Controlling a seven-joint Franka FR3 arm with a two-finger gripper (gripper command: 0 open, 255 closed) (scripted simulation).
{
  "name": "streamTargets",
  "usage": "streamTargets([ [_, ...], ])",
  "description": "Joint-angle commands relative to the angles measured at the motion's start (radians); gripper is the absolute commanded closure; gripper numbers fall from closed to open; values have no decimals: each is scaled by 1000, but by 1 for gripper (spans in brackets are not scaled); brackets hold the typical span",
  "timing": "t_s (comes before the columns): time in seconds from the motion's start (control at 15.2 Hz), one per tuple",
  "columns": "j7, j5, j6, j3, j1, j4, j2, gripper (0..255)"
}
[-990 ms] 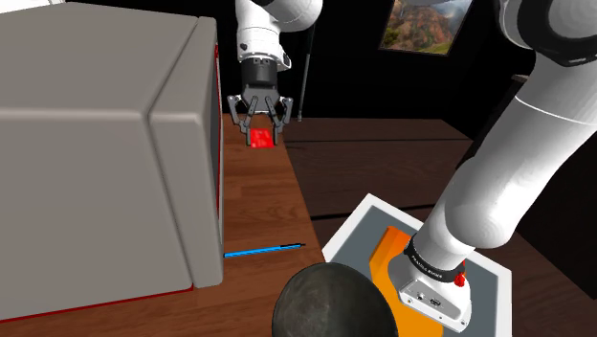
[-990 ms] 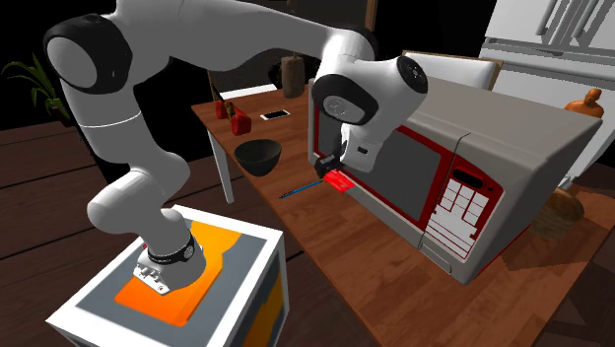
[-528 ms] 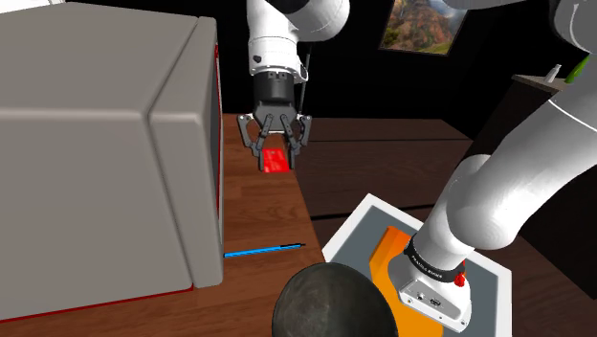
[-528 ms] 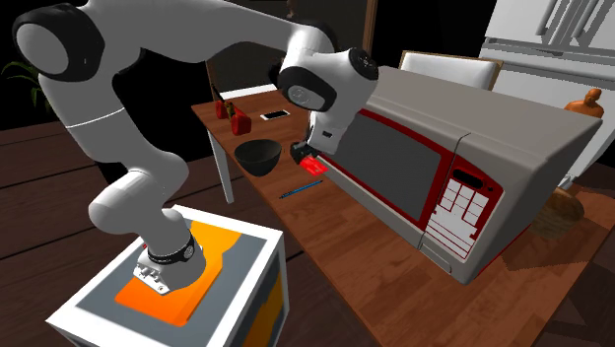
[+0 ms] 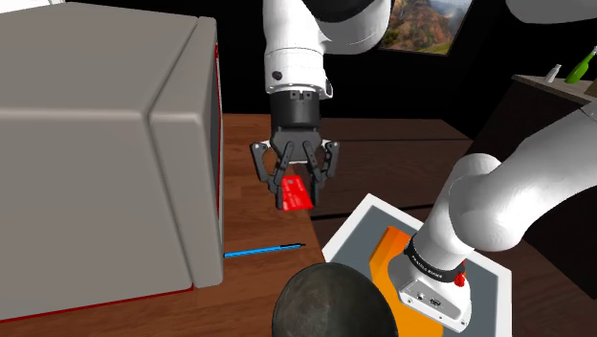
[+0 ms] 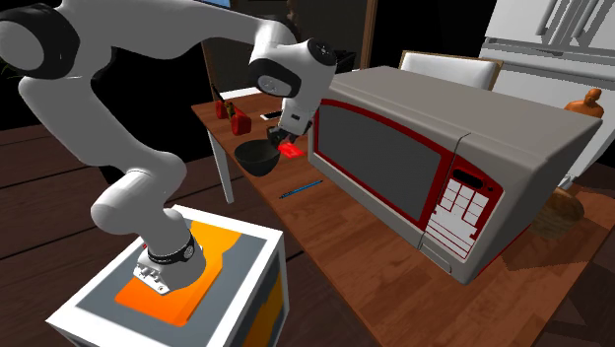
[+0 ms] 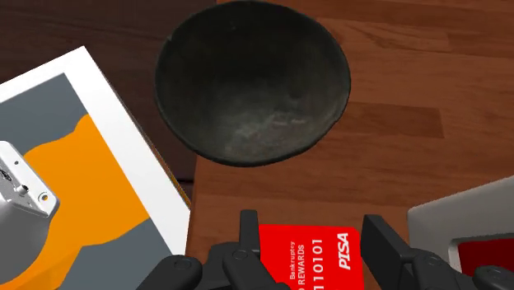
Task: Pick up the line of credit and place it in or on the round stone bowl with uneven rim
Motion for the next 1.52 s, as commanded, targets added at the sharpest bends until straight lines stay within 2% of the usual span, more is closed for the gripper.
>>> streamTargets([
  [0.0,28,36,11,23,24,-44,-51,255],
  [0.79,258,270,64,202,192,-168,-284,255],
  [1.45,188,319,178,259,196,-266,-252,255],
])
